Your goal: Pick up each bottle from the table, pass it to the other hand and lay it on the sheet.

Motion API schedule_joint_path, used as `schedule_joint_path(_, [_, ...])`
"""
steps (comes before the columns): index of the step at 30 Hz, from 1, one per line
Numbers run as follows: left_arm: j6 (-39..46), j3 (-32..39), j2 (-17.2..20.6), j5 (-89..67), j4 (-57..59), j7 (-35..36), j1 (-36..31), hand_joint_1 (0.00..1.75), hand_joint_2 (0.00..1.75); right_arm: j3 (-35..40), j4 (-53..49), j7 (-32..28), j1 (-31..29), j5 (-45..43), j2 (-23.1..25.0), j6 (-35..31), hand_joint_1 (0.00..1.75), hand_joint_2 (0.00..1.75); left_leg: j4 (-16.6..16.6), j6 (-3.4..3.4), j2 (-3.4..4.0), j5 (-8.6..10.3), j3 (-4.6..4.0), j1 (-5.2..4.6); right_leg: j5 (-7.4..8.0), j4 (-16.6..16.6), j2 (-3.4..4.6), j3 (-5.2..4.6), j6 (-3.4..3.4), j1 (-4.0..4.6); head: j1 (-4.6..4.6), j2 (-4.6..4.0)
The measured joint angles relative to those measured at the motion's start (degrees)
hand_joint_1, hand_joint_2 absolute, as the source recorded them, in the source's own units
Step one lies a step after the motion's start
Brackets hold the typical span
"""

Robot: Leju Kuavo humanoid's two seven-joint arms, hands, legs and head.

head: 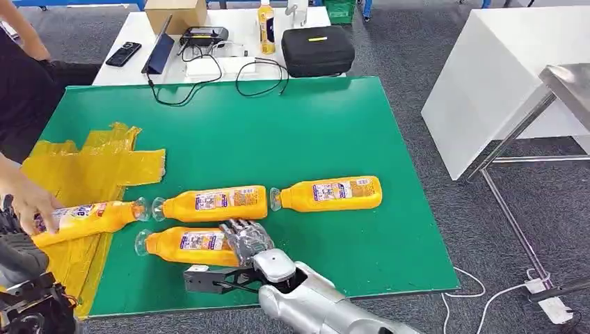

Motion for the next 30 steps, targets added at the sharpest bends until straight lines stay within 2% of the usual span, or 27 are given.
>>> schedule_joint_path(2, [-0.02, 0.00, -0.15, -0.02, 0.02, 0.00, -0.12, 0.00, 0.00, 0.97, 0.68, 0.53, -0.49, -0.07, 0.20, 0.94, 0.00, 1.75, 0.00, 0.00, 0.00, 0.00, 0.02, 0.00, 0.00, 0.00, 0.00, 0.02, 0.00, 0.00, 0.00, 0.00])
schedule_joint_path(3, [-0.04, 0.00, -0.20, -0.02, 0.02, 0.00, -0.13, 0.00, 0.00, 1.27, 1.07, 0.64, -0.43, -0.09, 0.13, 1.14, 0.05, 1.75, 0.00, 0.00, 0.00, 0.00, 0.02, 0.00, 0.00, 0.00, 0.00, 0.02, 0.00, 0.01, 0.02, 0.00])
schedule_joint_path(4, [-0.11, 0.00, -0.22, -0.02, 0.04, 0.02, -0.15, 0.00, 0.00, 1.49, 1.25, 0.64, -0.65, -0.09, 0.20, 1.16, 0.84, 1.75, 0.00, 0.00, 0.03, 0.00, 0.03, 0.00, 0.00, 0.01, 0.01, 0.03, 0.00, 0.00, 0.02, 0.00])
schedule_joint_path(5, [-0.15, 0.00, -0.22, -0.04, 0.04, 0.02, -0.22, 0.00, 0.00, 1.79, 1.46, 0.70, -0.70, -0.09, 0.26, 1.20, 1.75, 1.75, 0.00, 0.00, 0.05, 0.00, 0.06, 0.00, 0.00, 0.00, 0.01, 0.04, 0.00, 0.00, 0.02, 0.02])
schedule_joint_path(10, [-0.89, 0.02, -0.37, -0.18, 0.39, 0.02, -1.21, 0.00, 0.00, 3.30, 2.51, 2.45, -1.44, -0.85, 0.57, 3.43, 1.75, 1.75, -0.01, 0.00, 0.12, 0.00, 0.28, 0.00, 0.00, 0.00, 0.02, 0.22, 0.00, 0.03, 0.00, 0.00])
schedule_joint_path(17, [0.02, -0.02, -0.50, -0.07, 1.40, 0.02, -2.74, 0.00, 0.00, 4.05, 3.60, 1.99, -1.76, -1.49, 0.88, 2.34, 1.75, 1.75, -0.03, -0.01, 0.21, 0.00, 0.60, 0.01, 0.01, -0.02, 0.09, 0.50, -0.04, 0.06, 0.00, 0.00])
schedule_joint_path(23, [-0.96, 0.02, -0.70, -0.06, 1.92, 0.02, -3.19, 0.00, 0.00, 4.05, 4.29, -0.13, -1.43, -4.40, 0.85, -2.93, 1.75, 1.75, -0.02, -0.05, 0.21, 0.04, 0.61, 0.02, 0.12, 0.00, 0.09, 0.51, -0.20, 0.09, 0.00, 0.00])
schedule_joint_path(27, [-1.99, 0.04, -0.79, 1.31, 2.08, 0.02, -3.18, 0.00, 0.00, 3.43, 4.68, -3.28, -0.75, -6.27, 0.77, -8.15, 1.75, 1.75, -0.02, -0.05, 0.22, 0.04, 0.58, 0.04, 0.12, 0.00, 0.11, 0.49, -0.20, 0.10, 0.02, 0.02])
schedule_joint_path(30, [-6.65, 0.64, -1.22, 4.14, 2.82, 0.02, -3.15, 0.00, 0.00, 1.75, 4.92, -7.48, 0.34, -7.48, 0.50, -12.99, 1.75, 1.75, -0.02, -0.05, 0.13, 0.04, 0.46, 0.05, 0.12, 0.01, 0.09, 0.44, -0.20, 0.10, 0.02, 0.02])
